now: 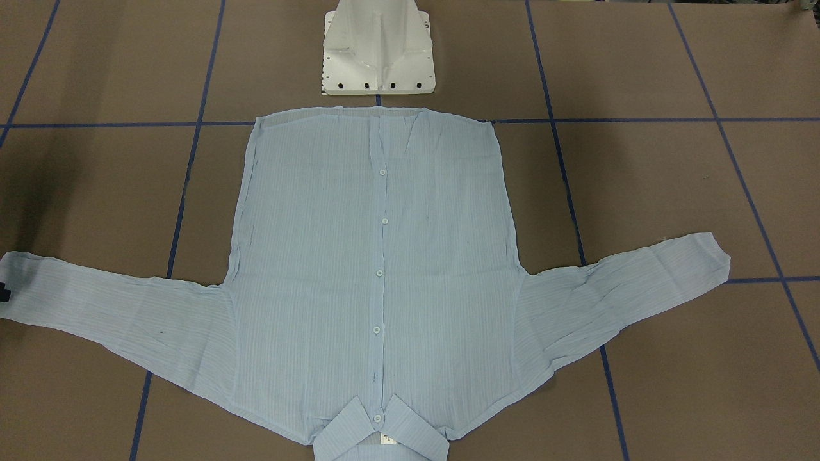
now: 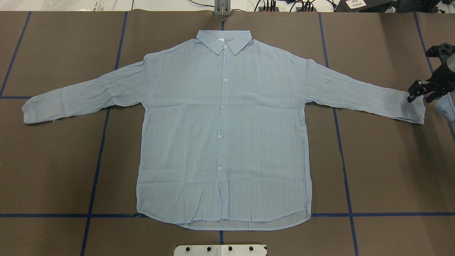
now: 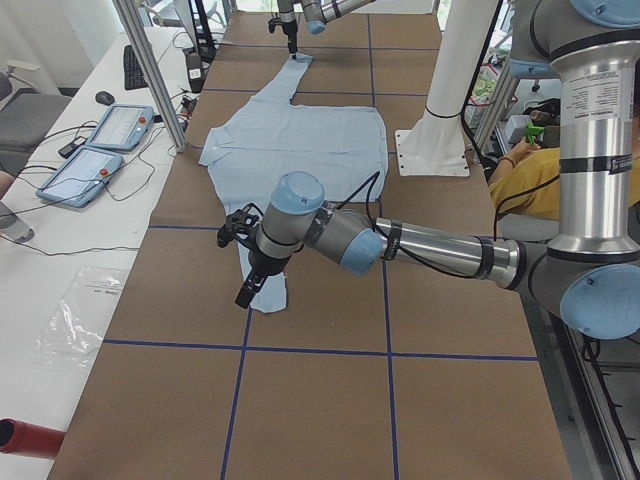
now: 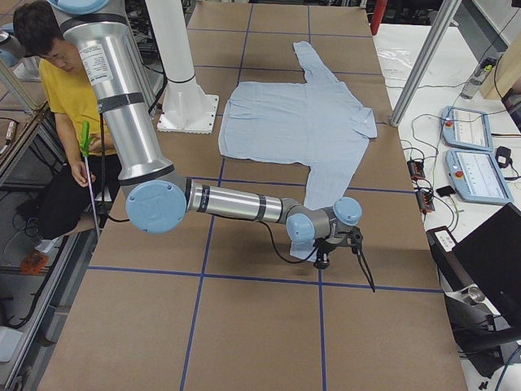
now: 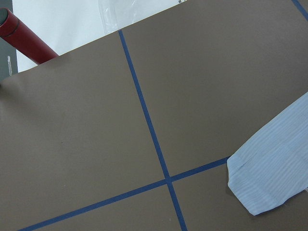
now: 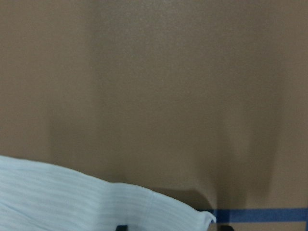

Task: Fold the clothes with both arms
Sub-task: 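Lower the right gripper onto the sleeve cuff nearest it and grasp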

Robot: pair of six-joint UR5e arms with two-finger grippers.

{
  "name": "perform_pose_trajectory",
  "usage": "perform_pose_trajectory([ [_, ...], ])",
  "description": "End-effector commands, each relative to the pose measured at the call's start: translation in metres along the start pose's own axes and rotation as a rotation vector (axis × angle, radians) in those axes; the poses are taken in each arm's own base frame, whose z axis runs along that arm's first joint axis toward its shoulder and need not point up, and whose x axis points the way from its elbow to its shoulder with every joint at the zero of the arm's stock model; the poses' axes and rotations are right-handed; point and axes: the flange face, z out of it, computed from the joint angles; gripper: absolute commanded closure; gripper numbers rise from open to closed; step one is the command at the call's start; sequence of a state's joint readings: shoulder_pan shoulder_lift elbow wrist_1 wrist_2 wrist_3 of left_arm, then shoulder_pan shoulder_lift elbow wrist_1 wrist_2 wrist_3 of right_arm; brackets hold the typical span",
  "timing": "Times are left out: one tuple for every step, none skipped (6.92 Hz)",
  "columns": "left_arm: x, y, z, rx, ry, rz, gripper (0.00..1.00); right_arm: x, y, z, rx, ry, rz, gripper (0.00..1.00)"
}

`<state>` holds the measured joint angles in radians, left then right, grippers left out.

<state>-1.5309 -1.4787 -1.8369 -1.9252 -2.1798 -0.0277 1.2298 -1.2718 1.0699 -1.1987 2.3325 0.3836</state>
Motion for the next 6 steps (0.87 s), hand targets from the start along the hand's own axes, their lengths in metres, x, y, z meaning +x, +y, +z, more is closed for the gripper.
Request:
perform_pose_trajectory([
  [0.000,0.000,0.000,-0.001,0.000,0.000,0.00,0.002,0.000,0.002,-0.004,0.003,0.006,1.00],
  [0.000,-0.001,-0.001,0.002,0.000,0.000,0.00,0.002,0.000,0.000,-0.001,0.000,0.003,1.00],
  [-0.001,0.000,0.002,-0.003,0.001,-0.004,0.00,-0.015,-0.009,-0.022,0.034,-0.015,-0.012,1.00],
  [-0.002,0.001,0.003,-0.004,0.001,-0.004,0.00,-0.037,-0.018,-0.059,0.066,-0.032,-0.016,1.00],
  [-0.002,0.001,0.003,-0.003,0.001,-0.005,0.00,-0.072,-0.025,-0.091,0.063,-0.032,0.009,1.00],
  [-0.001,0.000,0.002,-0.002,0.001,-0.004,0.00,-0.080,-0.023,-0.098,0.069,-0.034,0.040,1.00],
])
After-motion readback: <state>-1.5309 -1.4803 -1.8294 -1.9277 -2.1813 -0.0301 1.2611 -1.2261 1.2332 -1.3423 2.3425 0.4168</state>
